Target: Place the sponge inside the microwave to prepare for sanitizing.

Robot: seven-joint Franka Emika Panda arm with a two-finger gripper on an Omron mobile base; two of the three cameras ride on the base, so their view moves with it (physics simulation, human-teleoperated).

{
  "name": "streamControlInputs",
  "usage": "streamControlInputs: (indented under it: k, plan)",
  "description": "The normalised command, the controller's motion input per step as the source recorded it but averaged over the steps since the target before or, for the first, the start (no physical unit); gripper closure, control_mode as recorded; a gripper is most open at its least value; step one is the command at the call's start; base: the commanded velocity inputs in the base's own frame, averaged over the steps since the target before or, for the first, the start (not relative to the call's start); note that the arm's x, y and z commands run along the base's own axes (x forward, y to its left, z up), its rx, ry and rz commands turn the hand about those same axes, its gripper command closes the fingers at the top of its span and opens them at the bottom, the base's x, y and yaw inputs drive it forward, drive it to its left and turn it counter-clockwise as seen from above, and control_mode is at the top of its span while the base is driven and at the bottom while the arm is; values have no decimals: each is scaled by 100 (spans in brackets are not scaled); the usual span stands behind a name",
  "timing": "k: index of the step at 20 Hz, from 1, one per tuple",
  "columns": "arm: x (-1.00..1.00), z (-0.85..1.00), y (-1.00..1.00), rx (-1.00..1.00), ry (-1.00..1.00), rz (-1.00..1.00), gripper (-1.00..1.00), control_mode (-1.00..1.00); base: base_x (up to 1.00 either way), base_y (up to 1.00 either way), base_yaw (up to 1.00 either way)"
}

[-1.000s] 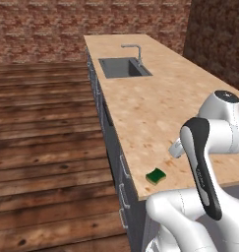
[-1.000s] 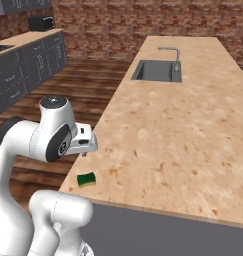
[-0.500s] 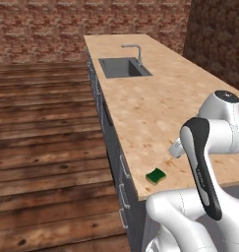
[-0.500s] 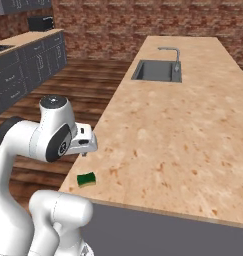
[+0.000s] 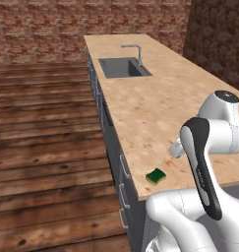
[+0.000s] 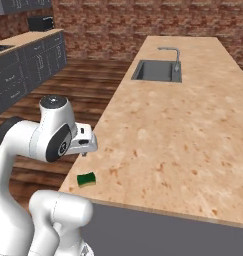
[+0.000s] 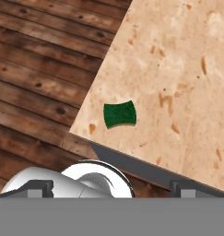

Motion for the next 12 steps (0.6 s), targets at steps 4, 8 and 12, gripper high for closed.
streamControlInputs:
  k: [4, 8, 12]
  plan:
    - [0, 0, 0, 0, 0, 0, -100, -100, 0, 0, 0]
    - [0, 0, 0, 0, 0, 0, -100, -100, 0, 0, 0]
    - [5, -1, 4, 0, 0, -5, -100, -100, 0, 0, 0]
